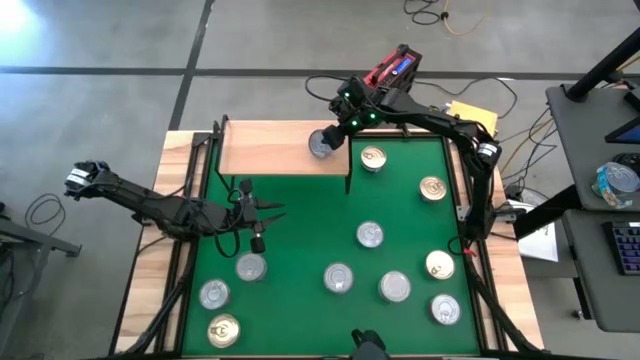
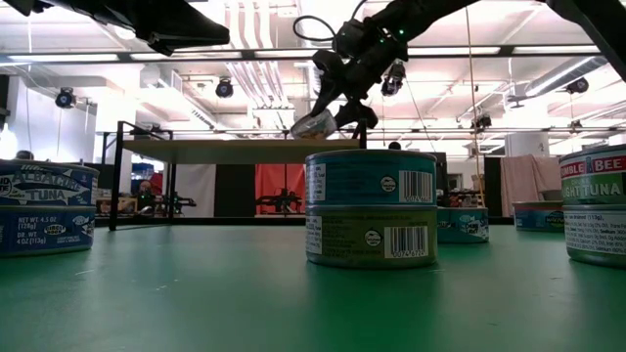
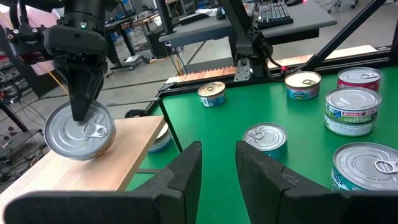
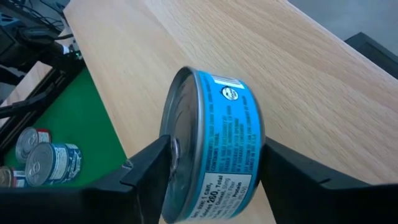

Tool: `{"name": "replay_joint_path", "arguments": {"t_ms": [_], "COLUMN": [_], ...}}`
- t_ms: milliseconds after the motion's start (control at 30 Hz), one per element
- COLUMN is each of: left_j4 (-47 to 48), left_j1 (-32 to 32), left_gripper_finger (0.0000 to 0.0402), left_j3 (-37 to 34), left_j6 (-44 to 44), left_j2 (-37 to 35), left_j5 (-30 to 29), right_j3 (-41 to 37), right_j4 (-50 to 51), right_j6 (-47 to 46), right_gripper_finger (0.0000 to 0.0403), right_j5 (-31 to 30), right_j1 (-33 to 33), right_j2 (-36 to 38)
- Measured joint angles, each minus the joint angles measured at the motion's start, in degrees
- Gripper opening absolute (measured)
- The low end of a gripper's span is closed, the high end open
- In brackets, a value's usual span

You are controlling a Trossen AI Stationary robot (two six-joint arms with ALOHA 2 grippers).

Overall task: Stack canned seafood by type on shelf
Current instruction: Put the top right blue tuna can on the shelf

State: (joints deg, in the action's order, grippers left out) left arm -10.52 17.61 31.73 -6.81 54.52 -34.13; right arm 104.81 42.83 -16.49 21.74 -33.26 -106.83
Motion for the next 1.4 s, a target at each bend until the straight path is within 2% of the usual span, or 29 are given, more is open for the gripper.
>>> {"name": "replay_joint_path", "arguments": {"t_ms": [533, 933, 1200, 1300, 1400], "left_j4": [0.0, 0.01, 0.59, 0.67, 0.99], "left_j1": [-0.02, -0.01, -0.01, 0.0, -0.01], "left_gripper_finger": [0.0084, 0.0084, 0.0084, 0.0084, 0.0084], "left_j3": [0.02, 0.02, 0.02, 0.02, 0.02], "left_j6": [0.04, 0.05, 1.32, 2.33, 3.46], "left_j2": [0.0, 0.0, 0.02, 0.02, 0.02], "left_j5": [0.0, 0.02, 0.04, 0.1, 0.15], "right_j3": [0.02, 2.2, 6.69, 7.54, 7.52], "right_j4": [-0.27, 0.16, 2.35, 4.77, 6.73], "right_j6": [0.0, 0.1, 6.8, 9.2, 13.75], "right_gripper_finger": [0.0277, 0.029, 0.0255, 0.022, 0.0168], "right_j5": [-0.98, -0.98, -0.72, -0.64, -0.63], "right_j1": [0.0, 0.0, 1.81, 3.54, 5.77], "right_j2": [0.09, 0.2, 0.22, 0.41, 0.83]}}
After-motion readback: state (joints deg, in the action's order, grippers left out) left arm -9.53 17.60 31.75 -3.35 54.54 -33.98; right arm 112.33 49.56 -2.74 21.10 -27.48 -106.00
